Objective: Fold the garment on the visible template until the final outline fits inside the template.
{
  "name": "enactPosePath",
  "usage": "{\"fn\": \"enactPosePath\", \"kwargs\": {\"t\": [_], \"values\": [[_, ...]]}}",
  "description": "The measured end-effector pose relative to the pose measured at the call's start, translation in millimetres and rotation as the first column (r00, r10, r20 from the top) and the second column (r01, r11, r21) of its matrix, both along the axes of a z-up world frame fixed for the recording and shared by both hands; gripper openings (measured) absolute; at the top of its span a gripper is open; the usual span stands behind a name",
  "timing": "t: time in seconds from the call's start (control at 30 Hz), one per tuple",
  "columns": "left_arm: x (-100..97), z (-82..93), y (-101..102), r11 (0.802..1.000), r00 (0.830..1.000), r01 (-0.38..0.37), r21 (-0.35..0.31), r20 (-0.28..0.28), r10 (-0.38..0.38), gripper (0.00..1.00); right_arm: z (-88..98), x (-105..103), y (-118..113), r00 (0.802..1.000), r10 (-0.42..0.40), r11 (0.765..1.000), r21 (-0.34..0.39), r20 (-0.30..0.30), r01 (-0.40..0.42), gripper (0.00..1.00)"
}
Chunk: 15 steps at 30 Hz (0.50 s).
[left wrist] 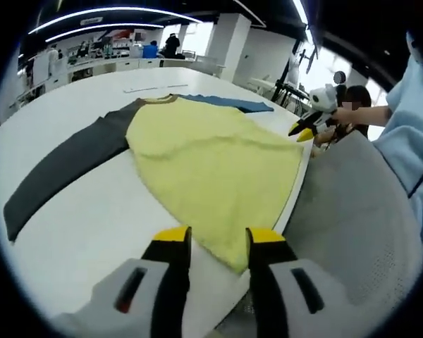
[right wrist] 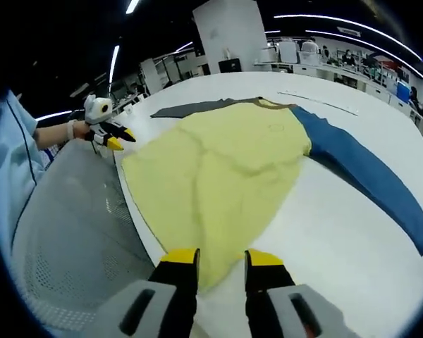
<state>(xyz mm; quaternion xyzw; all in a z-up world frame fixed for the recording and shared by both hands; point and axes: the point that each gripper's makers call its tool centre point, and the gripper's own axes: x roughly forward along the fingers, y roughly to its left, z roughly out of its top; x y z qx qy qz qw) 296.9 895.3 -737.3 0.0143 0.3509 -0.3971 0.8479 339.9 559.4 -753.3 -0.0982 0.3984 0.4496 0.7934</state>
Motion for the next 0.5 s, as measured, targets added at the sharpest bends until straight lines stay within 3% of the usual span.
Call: {"fn": "enactPosePath", "kwargs": {"t": [0.07, 0.2, 0.3, 0.4, 0.5], "values": [[4.0, 2.1, 0.5, 1.0, 1.0, -0.019, -0.019, 0.004, 0.019, 0.43, 5.6, 5.2, -0.7, 1.0, -0.025, 0.999, 0.032, 0.019, 0.025, 0.36], [12.4, 10.3, 2.0, 0.996, 0.997, -0.066, -0.068, 0.024, 0.068, 0.52, 15.8, 18.0, -5.3, 0.995, -0.072, 0.995, 0.073, 0.074, 0.066, 0.57], [21.0, 16.3, 6.8, 0.989, 0.993, -0.112, -0.097, 0.037, 0.116, 0.7, 21.8, 28.6, -12.4, 0.986, -0.142, 0.986, 0.101, 0.085, 0.133, 0.76], [31.0, 24.2, 13.7, 0.977, 0.984, -0.167, -0.135, 0.045, 0.174, 0.85, 28.1, 36.7, -19.7, 0.977, -0.176, 0.98, 0.114, 0.117, 0.163, 0.85], [37.3, 28.8, 19.0, 0.966, 0.976, -0.205, -0.159, 0.04, 0.214, 0.99, 37.4, 48.4, -28.3, 0.96, -0.242, 0.963, 0.153, 0.143, 0.22, 1.0]]}}
